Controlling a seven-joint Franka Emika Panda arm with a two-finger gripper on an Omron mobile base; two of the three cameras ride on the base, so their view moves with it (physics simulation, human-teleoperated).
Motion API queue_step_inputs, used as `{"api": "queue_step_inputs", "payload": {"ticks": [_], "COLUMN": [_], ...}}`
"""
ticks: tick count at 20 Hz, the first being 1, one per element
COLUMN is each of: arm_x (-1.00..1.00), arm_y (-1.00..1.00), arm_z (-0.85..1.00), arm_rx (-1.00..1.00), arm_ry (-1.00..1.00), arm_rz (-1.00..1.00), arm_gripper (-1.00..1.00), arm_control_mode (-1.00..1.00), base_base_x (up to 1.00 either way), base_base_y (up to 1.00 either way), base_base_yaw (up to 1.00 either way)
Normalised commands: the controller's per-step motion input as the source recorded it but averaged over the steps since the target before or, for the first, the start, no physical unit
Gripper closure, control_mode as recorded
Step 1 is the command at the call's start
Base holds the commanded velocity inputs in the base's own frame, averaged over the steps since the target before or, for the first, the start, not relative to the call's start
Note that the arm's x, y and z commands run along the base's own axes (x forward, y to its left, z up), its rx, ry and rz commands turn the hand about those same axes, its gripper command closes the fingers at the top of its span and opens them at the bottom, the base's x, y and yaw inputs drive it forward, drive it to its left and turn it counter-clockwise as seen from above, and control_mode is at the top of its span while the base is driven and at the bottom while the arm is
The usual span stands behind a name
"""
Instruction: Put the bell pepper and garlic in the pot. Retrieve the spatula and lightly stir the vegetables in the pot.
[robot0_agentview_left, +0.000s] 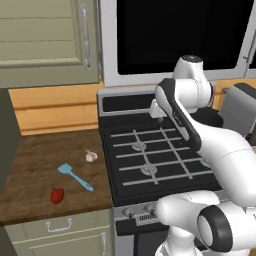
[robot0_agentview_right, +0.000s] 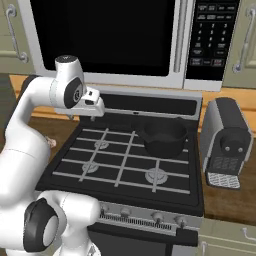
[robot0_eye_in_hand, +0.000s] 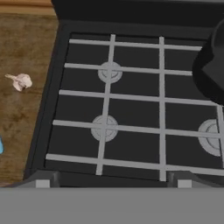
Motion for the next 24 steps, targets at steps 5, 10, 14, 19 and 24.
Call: {"api": "queue_step_inputs", "payload": {"ticks": [5,10,14,19,24], "arm_x": [0.0,0.0,-0.01,-0.21,0.0], "arm_y": [0.0,0.0,0.18,0.59,0.87], "arm_z": [0.0,0.0,-0.01,-0.24,-0.55], "arm_rx": [0.0,0.0,0.0,-0.01,-0.02], "arm_ry": [0.0,0.0,0.0,-0.01,0.0], "arm_rz": [0.0,0.0,0.0,0.02,0.0], "arm_gripper": [-1.0,-1.0,-1.0,-1.0,-1.0], "arm_control_mode": [1.0,1.0,-1.0,-1.0,-1.0], "base_base_x": [0.06,0.66,0.1,0.0,0.0], "base_base_y": [0.45,0.09,0.05,0.0,0.0], "base_base_yaw": [0.0,0.0,0.0,0.0,0.0]}}
